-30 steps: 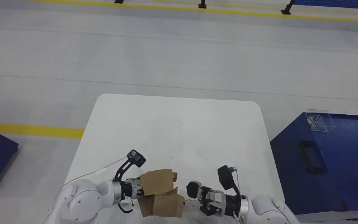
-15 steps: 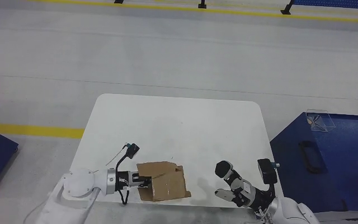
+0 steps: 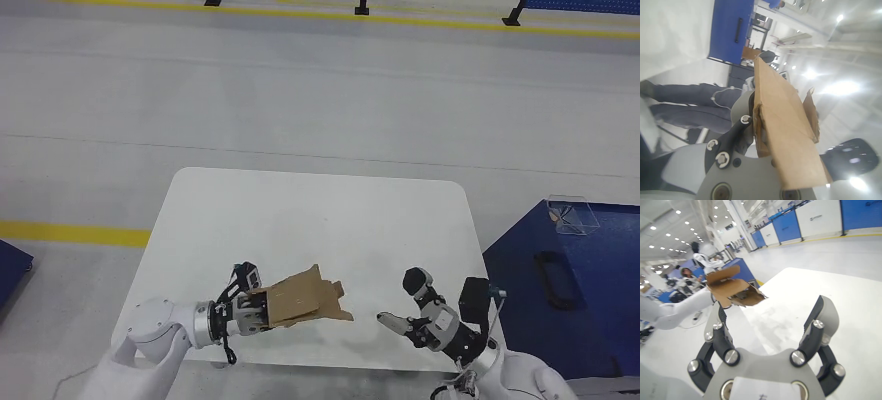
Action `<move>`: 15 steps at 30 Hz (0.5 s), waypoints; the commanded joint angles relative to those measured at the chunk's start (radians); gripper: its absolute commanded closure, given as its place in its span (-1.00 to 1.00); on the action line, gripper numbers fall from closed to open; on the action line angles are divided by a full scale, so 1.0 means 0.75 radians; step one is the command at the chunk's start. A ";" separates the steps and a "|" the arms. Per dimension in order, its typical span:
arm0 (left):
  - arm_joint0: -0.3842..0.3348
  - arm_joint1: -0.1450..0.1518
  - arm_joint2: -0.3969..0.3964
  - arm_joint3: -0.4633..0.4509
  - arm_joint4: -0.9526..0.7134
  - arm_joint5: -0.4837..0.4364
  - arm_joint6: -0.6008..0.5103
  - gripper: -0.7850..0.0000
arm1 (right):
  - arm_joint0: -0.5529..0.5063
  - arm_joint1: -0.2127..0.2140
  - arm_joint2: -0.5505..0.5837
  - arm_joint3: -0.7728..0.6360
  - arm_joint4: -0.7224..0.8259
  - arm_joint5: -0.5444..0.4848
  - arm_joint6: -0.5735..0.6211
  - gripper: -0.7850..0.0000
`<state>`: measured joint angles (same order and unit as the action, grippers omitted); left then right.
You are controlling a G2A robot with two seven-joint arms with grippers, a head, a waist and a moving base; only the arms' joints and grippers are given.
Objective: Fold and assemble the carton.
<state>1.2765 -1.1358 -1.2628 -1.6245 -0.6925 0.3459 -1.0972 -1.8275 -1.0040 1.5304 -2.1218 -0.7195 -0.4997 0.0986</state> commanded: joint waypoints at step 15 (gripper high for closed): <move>-0.084 0.004 0.146 0.048 0.022 0.161 -0.016 1.00 | 0.106 -0.026 -0.081 0.123 -0.167 0.218 -0.012 -1.00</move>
<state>1.2087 -1.1345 -1.1553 -1.5826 -0.6901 0.4772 -1.1100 -1.7602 -1.0228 1.4795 -2.0405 -0.8455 -0.3356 0.0762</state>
